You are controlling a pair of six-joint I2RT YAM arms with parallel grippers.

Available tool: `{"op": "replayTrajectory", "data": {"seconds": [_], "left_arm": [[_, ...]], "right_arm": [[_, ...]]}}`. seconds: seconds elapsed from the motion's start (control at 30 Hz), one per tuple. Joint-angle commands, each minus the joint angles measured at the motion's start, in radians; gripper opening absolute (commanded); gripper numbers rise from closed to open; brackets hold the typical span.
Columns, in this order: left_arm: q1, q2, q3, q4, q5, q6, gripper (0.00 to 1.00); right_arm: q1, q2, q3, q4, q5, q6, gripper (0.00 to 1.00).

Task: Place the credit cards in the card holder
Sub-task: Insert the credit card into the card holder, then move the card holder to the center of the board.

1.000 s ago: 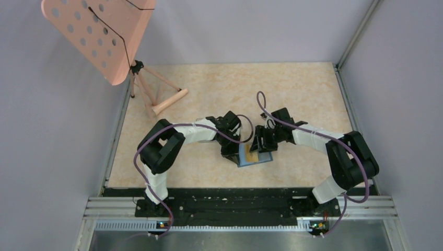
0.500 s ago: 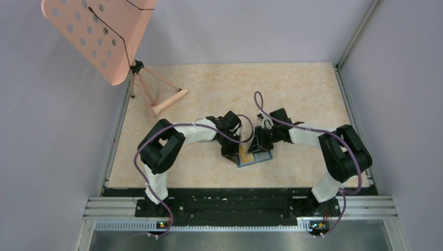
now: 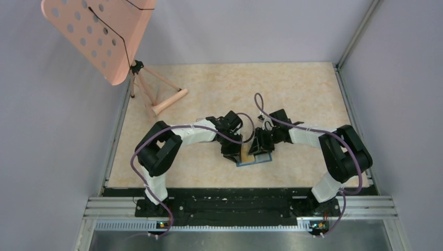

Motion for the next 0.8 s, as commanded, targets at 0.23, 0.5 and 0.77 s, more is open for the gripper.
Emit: {"op": "replayTrajectory", "data": {"seconds": [0.23,0.5,0.77], "left_arm": [[0.0,-0.306,-0.046,0.077,-0.233,0.038,0.57],[0.015,-0.511,-0.143,0.207,-0.307,0.009,0.73],[0.054,-0.646,-0.272,0.302,-0.288,-0.043,0.74]], "right_arm": [[0.013,-0.143,0.001,-0.067,0.069,-0.022,0.56],[0.007,-0.012,0.164,-0.062,0.079,-0.028,0.56],[-0.007,0.18,0.291,-0.079,0.094,-0.049,0.52]]}}
